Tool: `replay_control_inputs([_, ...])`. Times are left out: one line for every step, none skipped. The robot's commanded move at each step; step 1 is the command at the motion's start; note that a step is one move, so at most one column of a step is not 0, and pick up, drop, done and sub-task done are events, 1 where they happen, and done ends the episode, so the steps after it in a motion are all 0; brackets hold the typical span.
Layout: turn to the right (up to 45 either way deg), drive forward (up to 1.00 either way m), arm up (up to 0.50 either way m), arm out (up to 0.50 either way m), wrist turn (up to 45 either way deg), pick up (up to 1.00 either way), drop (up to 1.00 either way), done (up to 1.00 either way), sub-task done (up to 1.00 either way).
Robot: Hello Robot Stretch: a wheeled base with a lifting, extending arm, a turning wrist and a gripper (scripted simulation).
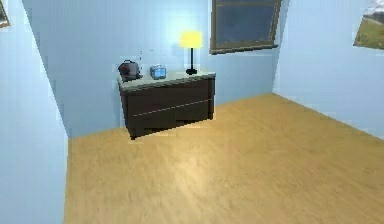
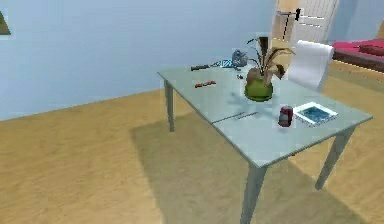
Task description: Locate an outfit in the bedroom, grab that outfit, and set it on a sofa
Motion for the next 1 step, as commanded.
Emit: replay_control_inputs([-24.0,0.00,0.00,0.00,0.0,0.00,0.00,0.00,0.00])
